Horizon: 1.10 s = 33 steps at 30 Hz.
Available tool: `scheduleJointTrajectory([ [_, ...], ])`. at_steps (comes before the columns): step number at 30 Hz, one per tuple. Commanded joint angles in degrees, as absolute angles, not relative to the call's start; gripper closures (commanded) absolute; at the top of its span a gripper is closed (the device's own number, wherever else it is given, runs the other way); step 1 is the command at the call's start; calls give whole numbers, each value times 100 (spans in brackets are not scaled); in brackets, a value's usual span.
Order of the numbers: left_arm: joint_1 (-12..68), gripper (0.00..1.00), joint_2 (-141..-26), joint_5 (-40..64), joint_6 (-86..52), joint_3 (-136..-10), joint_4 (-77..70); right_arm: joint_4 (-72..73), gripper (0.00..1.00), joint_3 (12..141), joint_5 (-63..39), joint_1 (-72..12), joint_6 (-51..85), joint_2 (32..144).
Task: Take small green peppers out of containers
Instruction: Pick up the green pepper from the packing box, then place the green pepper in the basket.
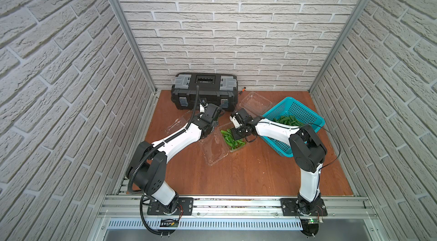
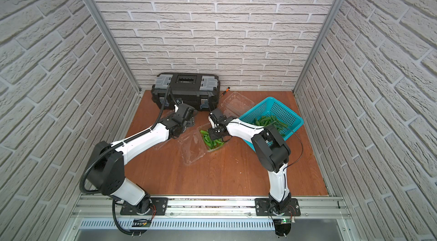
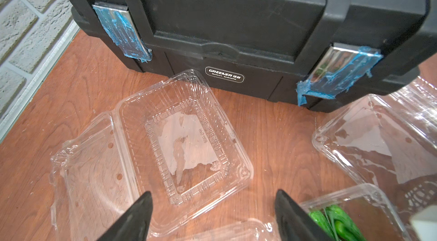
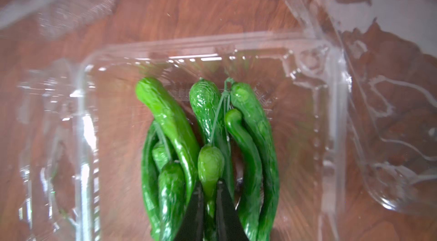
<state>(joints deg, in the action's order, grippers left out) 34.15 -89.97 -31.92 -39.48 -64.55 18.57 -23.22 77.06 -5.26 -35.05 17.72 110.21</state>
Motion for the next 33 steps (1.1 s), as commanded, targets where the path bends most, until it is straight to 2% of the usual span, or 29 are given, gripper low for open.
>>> scheduleJointTrajectory([
  [1, 3380, 20, -9069, -2944, -3804, -6627, 1770, -1758, 94, 7629, -617, -3529, 1732, 10409],
  [8, 3276, 20, -9307, -1878, -3443, -6752, 1574, -1441, 95, 7532, -198, -3470, 1837, 9803],
  [12, 3318, 20, -9682, -1124, -2977, -7137, 1826, -1190, 94, 7239, 618, -3203, 2181, 9311],
  [18, 3552, 20, -10228, -127, -2105, -7823, 2433, -1512, 94, 6662, 2670, -2447, 3003, 8473],
  [20, 3633, 21, -10407, 97, -1916, -8030, 2681, -1806, 88, 6453, 3060, -2137, 3401, 8334],
  [22, 3694, 23, -10571, 259, -1802, -8201, 2914, -2154, 72, 6405, 3092, -1890, 3649, 8374],
  [23, 3729, 23, -10659, 300, -1740, -8292, 3076, -2380, 69, 6439, 3079, -1796, 3756, 8435],
  [33, 4292, 26, -11413, 355, -1429, -9102, 4944, -2435, 68, 6007, 2745, -1731, 4109, 8503],
])
